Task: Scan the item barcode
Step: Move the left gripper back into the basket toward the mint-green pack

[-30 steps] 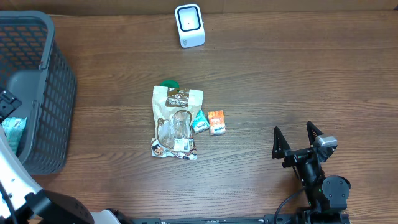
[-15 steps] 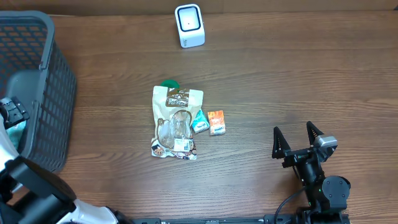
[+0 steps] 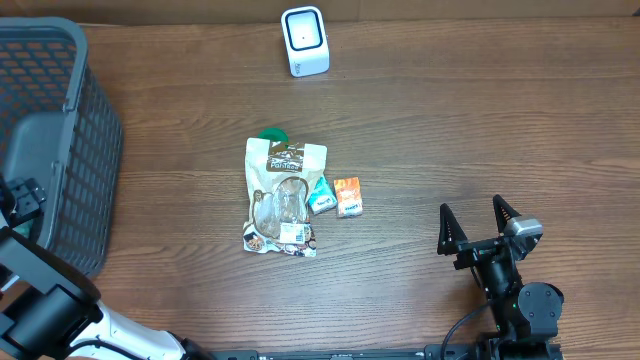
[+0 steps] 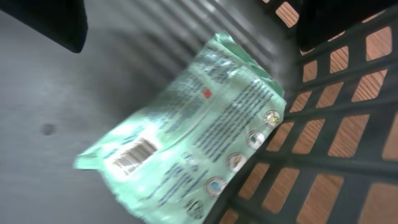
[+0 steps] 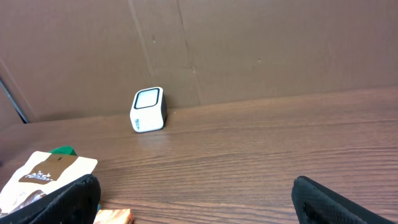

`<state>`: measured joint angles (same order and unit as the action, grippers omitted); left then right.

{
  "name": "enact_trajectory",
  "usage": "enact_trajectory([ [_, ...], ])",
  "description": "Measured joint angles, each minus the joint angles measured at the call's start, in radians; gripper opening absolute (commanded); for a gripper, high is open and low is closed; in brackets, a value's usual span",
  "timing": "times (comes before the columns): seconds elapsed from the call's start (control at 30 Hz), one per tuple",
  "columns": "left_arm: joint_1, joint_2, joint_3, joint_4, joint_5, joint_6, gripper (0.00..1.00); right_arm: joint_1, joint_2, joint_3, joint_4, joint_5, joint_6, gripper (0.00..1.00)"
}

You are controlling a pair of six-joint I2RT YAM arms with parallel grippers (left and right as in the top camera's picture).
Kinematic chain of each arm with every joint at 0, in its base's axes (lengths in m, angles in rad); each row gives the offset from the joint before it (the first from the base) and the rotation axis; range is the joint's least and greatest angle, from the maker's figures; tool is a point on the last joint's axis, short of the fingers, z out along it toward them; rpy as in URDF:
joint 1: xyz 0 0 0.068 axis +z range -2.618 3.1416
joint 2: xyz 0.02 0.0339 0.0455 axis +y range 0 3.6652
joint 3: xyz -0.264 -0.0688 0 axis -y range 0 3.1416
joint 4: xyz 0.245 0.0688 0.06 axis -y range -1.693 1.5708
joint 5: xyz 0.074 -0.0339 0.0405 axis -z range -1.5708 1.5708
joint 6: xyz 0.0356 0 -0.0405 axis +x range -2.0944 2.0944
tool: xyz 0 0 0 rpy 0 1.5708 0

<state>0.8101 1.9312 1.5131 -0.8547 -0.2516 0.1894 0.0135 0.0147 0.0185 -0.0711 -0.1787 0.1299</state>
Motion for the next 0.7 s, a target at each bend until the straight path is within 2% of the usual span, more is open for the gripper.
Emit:
enact_trajectory([
  [0.23,0.013,0.065,0.000,0.030,-0.004,0.005,0.77,0.000,0.000,0.000,0.000,0.000,0.000,1.00],
  [0.4,0.013,0.112,0.000,0.040,-0.012,0.005,0.62,0.000,0.000,0.000,0.000,0.000,0.000,1.00],
  [0.7,0.013,0.121,0.000,0.085,-0.031,0.005,0.51,0.000,0.000,0.000,0.000,0.000,0.000,1.00],
])
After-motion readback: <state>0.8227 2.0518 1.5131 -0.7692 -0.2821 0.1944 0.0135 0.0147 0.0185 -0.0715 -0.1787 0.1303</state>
